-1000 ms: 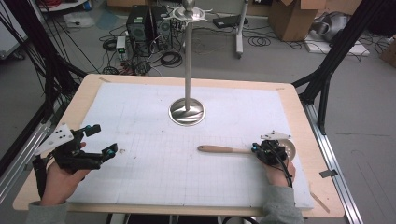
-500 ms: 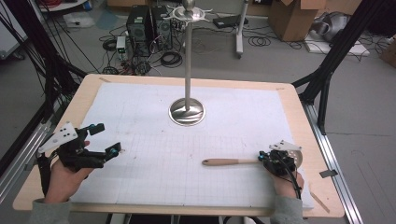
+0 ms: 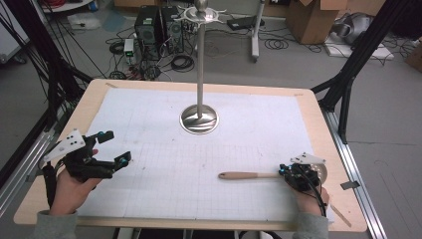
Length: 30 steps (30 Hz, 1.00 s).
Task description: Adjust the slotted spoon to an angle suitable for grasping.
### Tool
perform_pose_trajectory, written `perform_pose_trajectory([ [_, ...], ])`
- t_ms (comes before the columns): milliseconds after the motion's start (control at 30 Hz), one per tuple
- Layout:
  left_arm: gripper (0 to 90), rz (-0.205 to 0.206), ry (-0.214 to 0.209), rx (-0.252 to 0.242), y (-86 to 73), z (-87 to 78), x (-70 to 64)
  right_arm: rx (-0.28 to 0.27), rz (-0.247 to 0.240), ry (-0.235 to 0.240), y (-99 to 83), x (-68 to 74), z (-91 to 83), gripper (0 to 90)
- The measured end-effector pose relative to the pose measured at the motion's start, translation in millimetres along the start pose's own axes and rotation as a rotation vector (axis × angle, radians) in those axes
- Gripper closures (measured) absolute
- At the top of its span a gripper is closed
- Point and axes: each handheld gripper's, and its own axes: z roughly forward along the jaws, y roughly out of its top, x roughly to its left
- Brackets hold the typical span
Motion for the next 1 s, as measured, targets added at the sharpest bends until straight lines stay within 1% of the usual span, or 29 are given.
perform_pose_trajectory([
  [33,1.8,0.002,-0.004,-0.003,0.7,1.3,-1.1,-0.051,-0.013,0.074,3.2,5.2,-1.6,90.0],
  [67,1.8,0.003,-0.007,-0.002,0.9,1.6,-1.3,-0.06,-0.022,0.091,4.3,6.8,-2.2,90.0],
  [100,1.8,0.003,-0.007,-0.004,1.2,2.1,-1.9,-0.076,-0.039,0.124,5.8,9.6,-3.1,90.0],
  [167,1.7,0.005,-0.009,-0.006,2.1,2.5,-2.1,-0.097,-0.098,0.187,11.7,19.7,-5.4,90.0],
  [200,1.8,0.007,-0.011,-0.007,2.6,2.7,-2.0,-0.101,-0.115,0.21,13.5,23.0,-5.7,90.0],
  [233,1.8,0.007,-0.012,-0.008,2.7,3.0,-2.0,-0.111,-0.132,0.249,16.2,28.9,-5.9,90.0],
  [267,1.8,0.006,-0.013,-0.007,2.9,3.1,-2.1,-0.115,-0.147,0.268,17.5,32.0,-5.9,90.0],
  [300,1.8,0.007,-0.014,-0.007,3.1,3.3,-2.1,-0.127,-0.164,0.299,19.0,35.4,-5.1,90.0],
  [333,1.8,0.004,-0.016,-0.011,3.4,3.5,-2.6,-0.13,-0.176,0.327,20.1,39.1,-4.8,90.0],
  [367,1.8,0.007,-0.018,-0.01,3.7,3.4,-2.6,-0.132,-0.198,0.354,21.1,43.3,-4.1,90.0],
  [433,1.8,0.008,-0.02,-0.014,4.3,3.3,-3.0,-0.134,-0.231,0.391,21.7,47.7,-2.9,90.0],
  [533,1.8,0.008,-0.019,-0.014,4.4,3.0,-2.5,-0.118,-0.261,0.445,20.9,52.6,-0.8,90.0],
  [600,1.8,0.005,-0.016,-0.014,4.1,3.0,-2.4,-0.107,-0.274,0.47,20.1,54.2,0.9,90.0],
  [667,1.8,0.007,-0.016,-0.013,4.1,3.0,-2.6,-0.098,-0.282,0.479,19.9,55.4,3.2,90.0],
  [733,1.8,0.007,-0.015,-0.014,4.0,3.4,-3.1,-0.075,-0.286,0.485,19.5,57.4,5.8,90.0],
  [767,1.8,0.009,-0.016,-0.011,4.0,3.5,-3.1,-0.064,-0.296,0.491,19.1,58.7,7.9,90.0],
  [933,1.8,0.008,-0.014,-0.008,3.1,3.4,-3.6,-0.019,-0.303,0.464,18.3,62.8,16.8,90.0],
  [967,1.8,0.008,-0.013,-0.008,3.1,3.2,-3.6,-0.023,-0.308,0.462,18.5,63.1,18.5,90.0],
  [1000,1.8,0.008,-0.012,-0.007,2.9,2.7,-3.6,-0.021,-0.299,0.466,18.9,63.2,18.7,90.0],
])
